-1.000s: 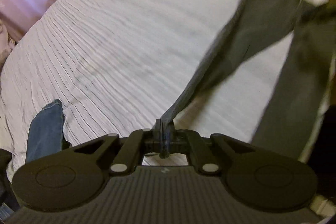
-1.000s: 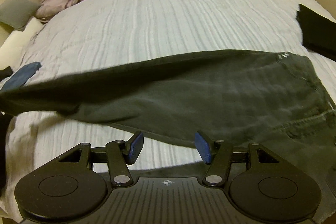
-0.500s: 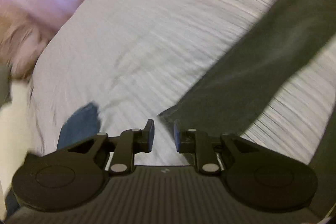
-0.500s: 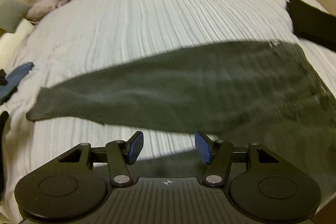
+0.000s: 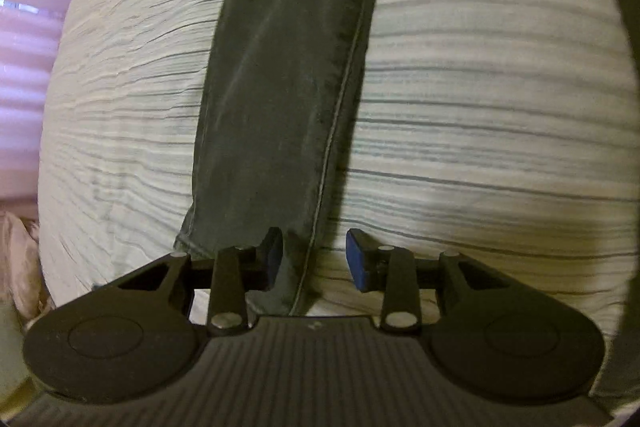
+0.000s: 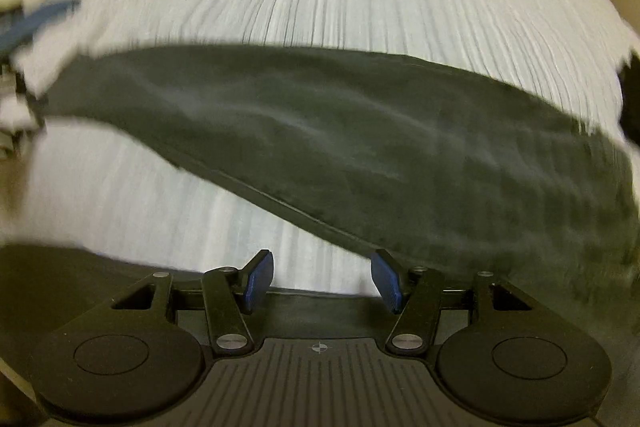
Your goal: Fold clothes
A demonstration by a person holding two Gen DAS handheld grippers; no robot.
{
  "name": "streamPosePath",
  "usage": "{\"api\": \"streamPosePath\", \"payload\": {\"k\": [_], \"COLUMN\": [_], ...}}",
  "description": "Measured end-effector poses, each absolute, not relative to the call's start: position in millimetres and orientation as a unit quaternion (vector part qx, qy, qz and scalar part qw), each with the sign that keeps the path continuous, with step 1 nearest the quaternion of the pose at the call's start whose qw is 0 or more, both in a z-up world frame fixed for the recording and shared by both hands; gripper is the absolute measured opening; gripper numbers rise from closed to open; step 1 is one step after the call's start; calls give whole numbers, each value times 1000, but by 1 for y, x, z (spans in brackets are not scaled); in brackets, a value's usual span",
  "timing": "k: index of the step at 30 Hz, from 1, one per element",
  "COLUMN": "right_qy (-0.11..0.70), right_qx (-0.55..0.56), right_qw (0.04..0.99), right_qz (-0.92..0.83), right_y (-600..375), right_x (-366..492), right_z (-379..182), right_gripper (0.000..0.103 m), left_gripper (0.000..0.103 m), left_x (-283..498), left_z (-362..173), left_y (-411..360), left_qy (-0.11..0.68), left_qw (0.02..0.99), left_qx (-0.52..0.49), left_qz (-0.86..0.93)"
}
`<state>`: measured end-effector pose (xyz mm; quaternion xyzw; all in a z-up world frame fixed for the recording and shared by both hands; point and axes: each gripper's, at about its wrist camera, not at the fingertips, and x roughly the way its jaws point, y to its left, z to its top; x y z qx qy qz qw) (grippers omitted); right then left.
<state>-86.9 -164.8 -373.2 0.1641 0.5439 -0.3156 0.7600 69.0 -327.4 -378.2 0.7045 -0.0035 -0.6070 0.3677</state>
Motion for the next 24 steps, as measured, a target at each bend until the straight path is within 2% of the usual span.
{"api": "streamPosePath", "payload": {"k": [1,2,3,6,11,17,19,21,24], "right_qy": [560,576,592,624,636,618,596,561,520], "right_qx": [136,107,78,-11,-70,44,77,105,138], "right_qw": [757,753,748,742,748,753,761,770,762], "right_qz": [-308,-300,-291,-244,-177,-220,-245,-284,-361], "right_y": [-165,-165,-165,-158,-149,-167,-171,-175,-183], "right_x": [-82,-78,-73,-58,-44,-72,-89,-112,-155], "right_z": [-381,-388,-396,-417,-430,-422,-408,-388,-365], "right_gripper": [58,58,58,58,58,58,58,58,58], "left_gripper": [19,8,2,1,1,2,4,10,11], "left_x": [70,71,72,81,85,73,70,68,61], "left_z": [-381,-382,-383,-373,-339,-349,-346,-340,-325], "left_y": [-329,-330,-331,-337,-323,-319,-319,-317,-310], "left_qy": [-9,-13,-15,7,34,56,65,79,96], "left_qw": [369,371,374,385,398,384,391,400,422], "left_qx": [706,706,705,690,667,685,685,681,667], "left_qz": [-605,-603,-602,-614,-629,-616,-611,-608,-607]}}
